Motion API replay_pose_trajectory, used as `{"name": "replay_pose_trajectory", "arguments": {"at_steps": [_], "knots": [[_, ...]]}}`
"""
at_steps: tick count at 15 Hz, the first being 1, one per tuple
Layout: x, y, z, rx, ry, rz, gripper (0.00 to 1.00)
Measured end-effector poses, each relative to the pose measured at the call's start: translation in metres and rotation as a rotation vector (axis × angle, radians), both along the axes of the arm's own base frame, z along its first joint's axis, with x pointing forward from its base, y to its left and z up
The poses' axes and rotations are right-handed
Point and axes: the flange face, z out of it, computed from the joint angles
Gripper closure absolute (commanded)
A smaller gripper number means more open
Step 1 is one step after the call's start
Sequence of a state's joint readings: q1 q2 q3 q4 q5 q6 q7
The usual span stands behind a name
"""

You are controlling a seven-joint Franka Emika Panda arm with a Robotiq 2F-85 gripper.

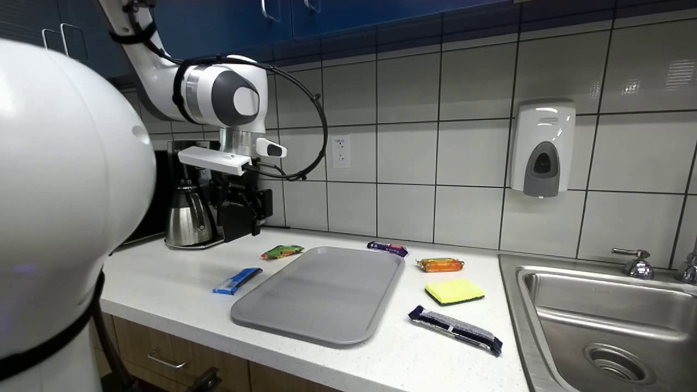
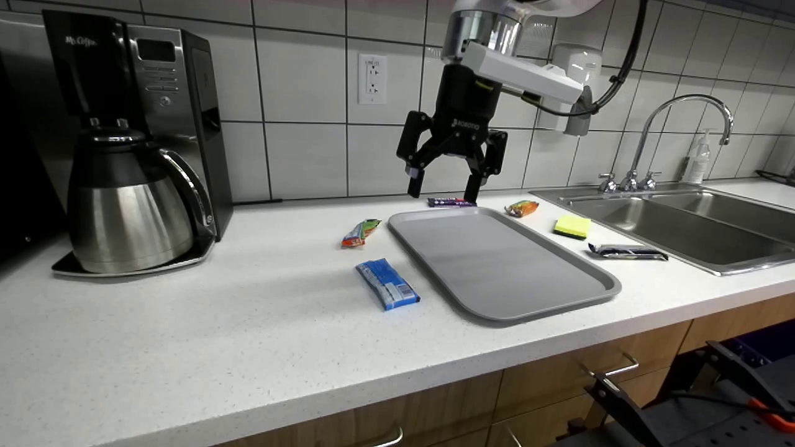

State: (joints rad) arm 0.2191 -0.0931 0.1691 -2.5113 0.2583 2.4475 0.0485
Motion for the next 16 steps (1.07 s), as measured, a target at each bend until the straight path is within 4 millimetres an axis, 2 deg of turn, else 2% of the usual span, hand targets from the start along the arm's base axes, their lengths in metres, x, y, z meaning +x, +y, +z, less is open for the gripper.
{"name": "replay_pose_trajectory", "arguments": {"at_steps": [9,16], "knots": [[0.023,0.034,-0.031,-0.074,-0.02,0.099,0.0],[0.029,0.069,-0.065,-0.147,-0.009,0.106,0.0]]}}
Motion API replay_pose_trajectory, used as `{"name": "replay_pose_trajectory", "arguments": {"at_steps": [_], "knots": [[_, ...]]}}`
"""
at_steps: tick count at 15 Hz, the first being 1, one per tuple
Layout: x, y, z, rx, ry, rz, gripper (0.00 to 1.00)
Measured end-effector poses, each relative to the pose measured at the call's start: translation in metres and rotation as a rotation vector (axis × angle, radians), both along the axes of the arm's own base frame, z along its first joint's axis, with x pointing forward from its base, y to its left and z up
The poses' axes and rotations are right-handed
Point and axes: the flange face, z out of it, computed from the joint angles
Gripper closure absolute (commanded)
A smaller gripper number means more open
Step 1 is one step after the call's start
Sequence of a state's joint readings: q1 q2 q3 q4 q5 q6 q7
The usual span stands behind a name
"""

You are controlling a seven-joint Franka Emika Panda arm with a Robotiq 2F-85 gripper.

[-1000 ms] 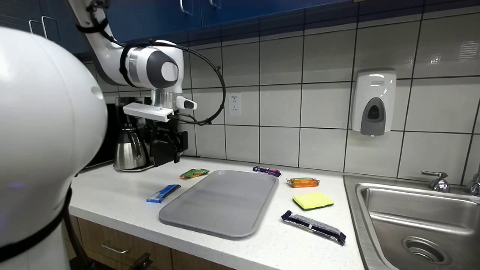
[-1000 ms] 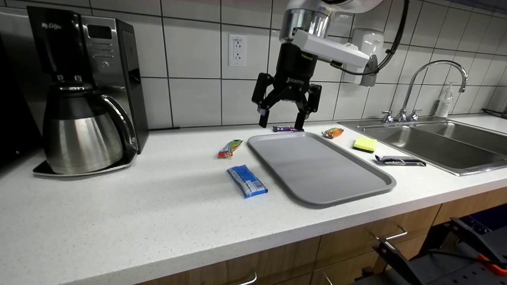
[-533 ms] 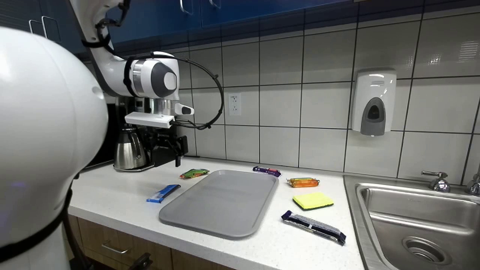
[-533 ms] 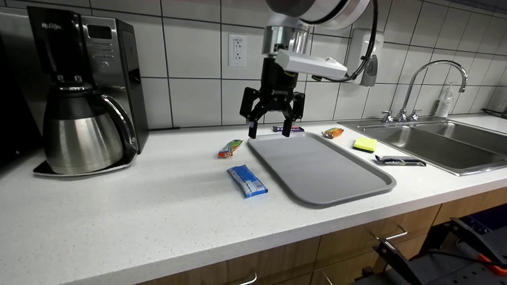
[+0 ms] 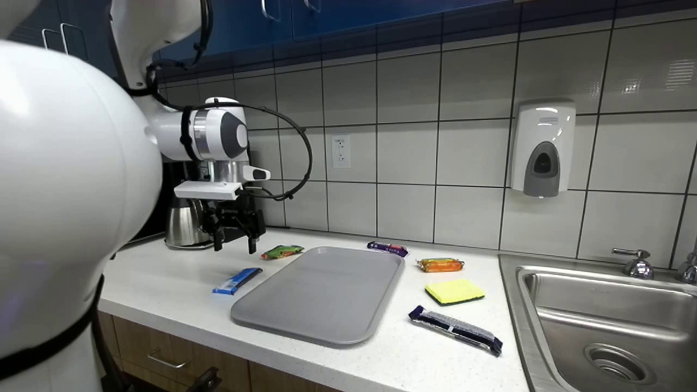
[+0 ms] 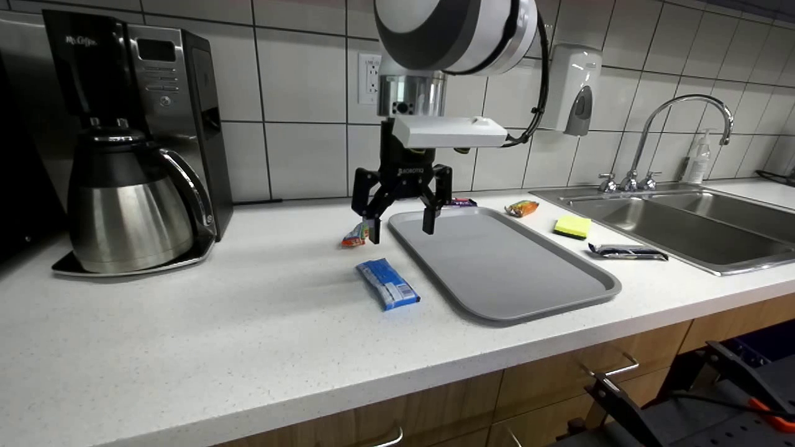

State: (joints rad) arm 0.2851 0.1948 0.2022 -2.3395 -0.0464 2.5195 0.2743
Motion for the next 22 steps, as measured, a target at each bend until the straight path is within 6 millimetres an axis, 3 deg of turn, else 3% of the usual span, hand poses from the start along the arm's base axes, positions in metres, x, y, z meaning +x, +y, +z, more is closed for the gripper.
{"name": "replay_pose_trajectory", "arguments": {"at_steps": [6,14,22], "knots": [[0.007,0.02,-0.029,-0.047,0.011,-0.022,0.0],[0.02,0.027,-0.062,-0.064,0.027,-0.053,0.0],[0.028,0.027,-0.073,-0.07,0.032,-0.059,0.0]]}}
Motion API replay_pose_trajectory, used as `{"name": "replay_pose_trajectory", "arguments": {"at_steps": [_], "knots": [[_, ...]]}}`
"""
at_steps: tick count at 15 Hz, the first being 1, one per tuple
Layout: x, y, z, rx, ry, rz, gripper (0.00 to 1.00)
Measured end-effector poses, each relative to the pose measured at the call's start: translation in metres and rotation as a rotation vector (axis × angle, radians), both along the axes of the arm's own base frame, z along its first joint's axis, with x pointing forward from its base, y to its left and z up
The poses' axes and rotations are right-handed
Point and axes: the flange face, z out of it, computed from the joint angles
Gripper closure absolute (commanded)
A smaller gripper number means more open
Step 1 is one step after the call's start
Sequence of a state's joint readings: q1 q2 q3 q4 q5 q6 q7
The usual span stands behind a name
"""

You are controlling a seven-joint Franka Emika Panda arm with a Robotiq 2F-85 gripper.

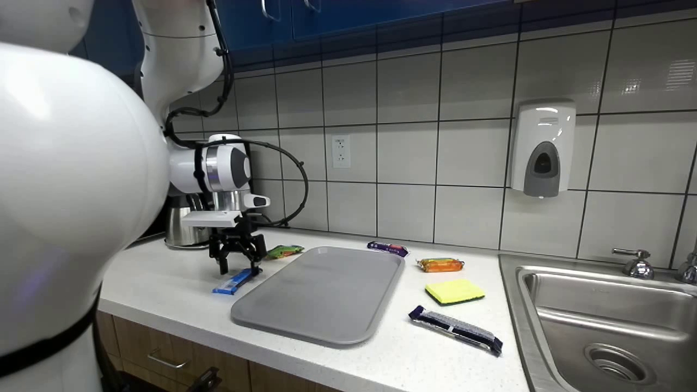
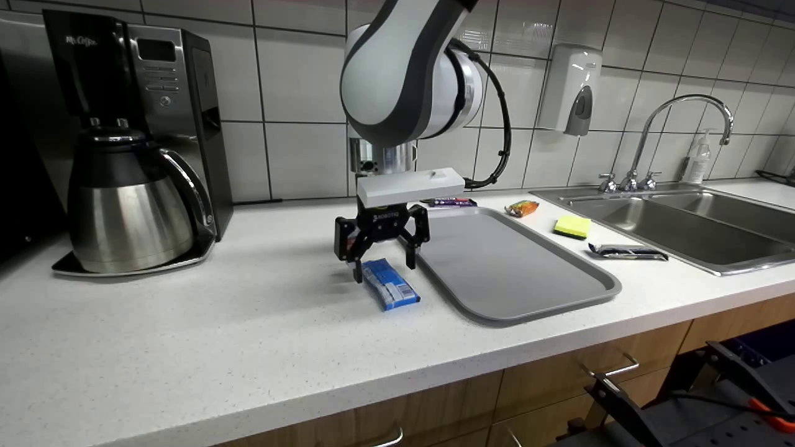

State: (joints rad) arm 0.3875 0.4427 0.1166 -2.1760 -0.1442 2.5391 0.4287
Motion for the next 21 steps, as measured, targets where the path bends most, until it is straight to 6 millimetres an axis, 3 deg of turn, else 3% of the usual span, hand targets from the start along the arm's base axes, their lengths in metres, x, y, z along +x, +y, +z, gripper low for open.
{"name": "replay_pose_trajectory", "arguments": {"at_steps": [4,5,7,14,21], "knots": [[0.0024,-0.0007,-0.002,-0.002,0.0,-0.003,0.0],[0.0026,-0.0011,-0.0021,-0.003,-0.001,-0.003,0.25],[0.0029,-0.0018,-0.0025,-0.004,0.0,-0.004,0.34],[0.0029,-0.0018,-0.0026,-0.004,0.0,-0.004,0.88],[0.0068,0.0002,0.0045,0.011,-0.009,-0.019,0.93]]}}
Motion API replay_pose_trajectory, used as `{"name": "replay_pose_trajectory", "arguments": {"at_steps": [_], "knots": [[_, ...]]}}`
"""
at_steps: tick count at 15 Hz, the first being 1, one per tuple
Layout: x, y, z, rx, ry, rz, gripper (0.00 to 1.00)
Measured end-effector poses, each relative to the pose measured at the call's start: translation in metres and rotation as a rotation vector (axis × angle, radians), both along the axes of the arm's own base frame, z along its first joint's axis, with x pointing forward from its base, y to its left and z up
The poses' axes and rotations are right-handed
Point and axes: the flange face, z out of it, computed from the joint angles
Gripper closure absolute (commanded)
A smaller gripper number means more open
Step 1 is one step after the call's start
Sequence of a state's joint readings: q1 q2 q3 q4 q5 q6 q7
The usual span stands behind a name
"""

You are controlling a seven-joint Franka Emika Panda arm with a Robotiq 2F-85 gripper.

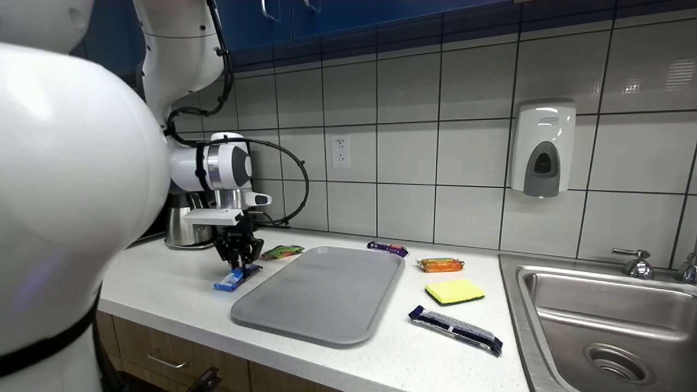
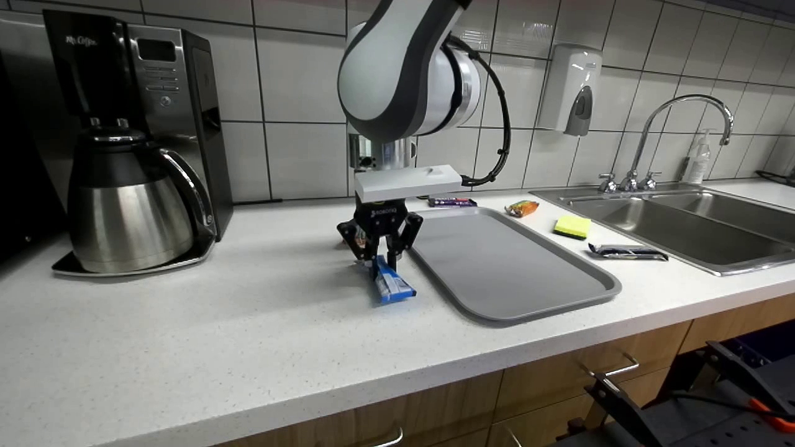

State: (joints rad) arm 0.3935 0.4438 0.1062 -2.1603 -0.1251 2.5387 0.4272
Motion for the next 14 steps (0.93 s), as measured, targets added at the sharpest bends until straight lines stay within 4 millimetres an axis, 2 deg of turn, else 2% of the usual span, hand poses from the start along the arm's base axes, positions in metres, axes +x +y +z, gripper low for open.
{"name": "replay_pose_trajectory", "arguments": {"at_steps": [7,14], "knots": [[0.006,0.0,0.05,0.045,-0.039,-0.006,0.94],[0.001,-0.03,0.091,0.049,-0.021,0.005,0.95]]}}
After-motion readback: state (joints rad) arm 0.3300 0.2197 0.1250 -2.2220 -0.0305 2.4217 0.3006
